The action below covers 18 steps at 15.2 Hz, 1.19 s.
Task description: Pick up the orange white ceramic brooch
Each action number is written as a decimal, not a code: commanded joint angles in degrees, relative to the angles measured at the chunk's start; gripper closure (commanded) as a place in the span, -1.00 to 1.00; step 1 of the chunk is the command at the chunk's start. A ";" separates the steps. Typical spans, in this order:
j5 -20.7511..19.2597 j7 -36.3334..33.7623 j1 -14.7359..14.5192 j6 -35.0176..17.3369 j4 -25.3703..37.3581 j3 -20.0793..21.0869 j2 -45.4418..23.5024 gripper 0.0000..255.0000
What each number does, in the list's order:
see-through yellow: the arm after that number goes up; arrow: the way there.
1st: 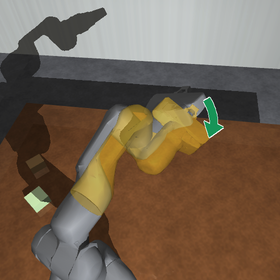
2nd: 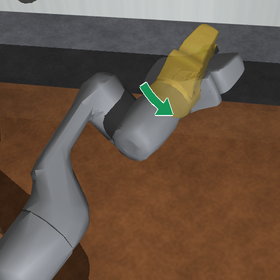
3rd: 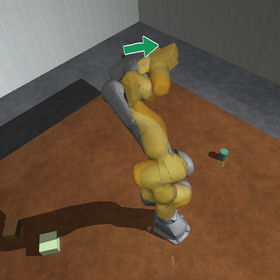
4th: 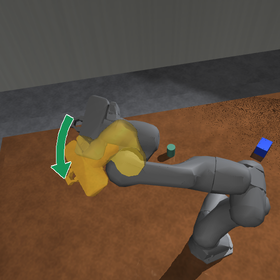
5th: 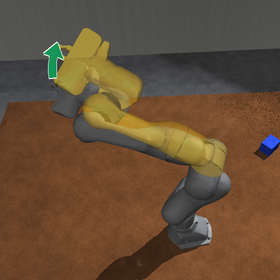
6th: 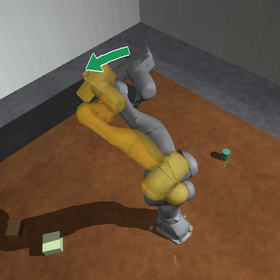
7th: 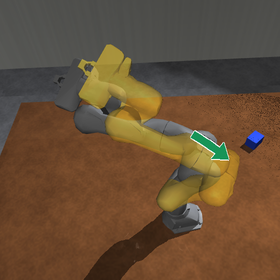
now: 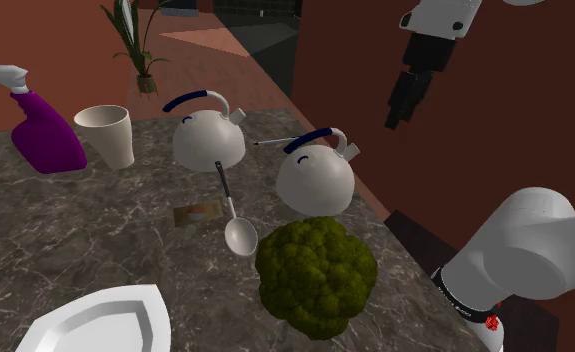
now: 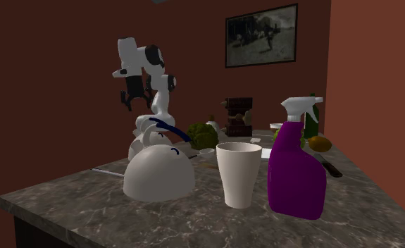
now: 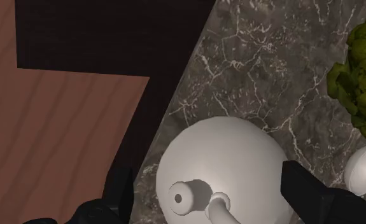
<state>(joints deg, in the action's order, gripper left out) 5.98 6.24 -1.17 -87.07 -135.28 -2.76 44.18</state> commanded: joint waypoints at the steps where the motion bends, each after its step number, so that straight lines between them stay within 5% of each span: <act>1: 0.00 0.00 0.00 0.00 0.00 0.00 0.00 -1.00; 18: 0.74 10.09 -10.77 -20.04 11.30 9.47 -29.28 -1.00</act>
<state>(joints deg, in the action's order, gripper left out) 6.92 15.72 -11.42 -106.25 -124.99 6.16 16.62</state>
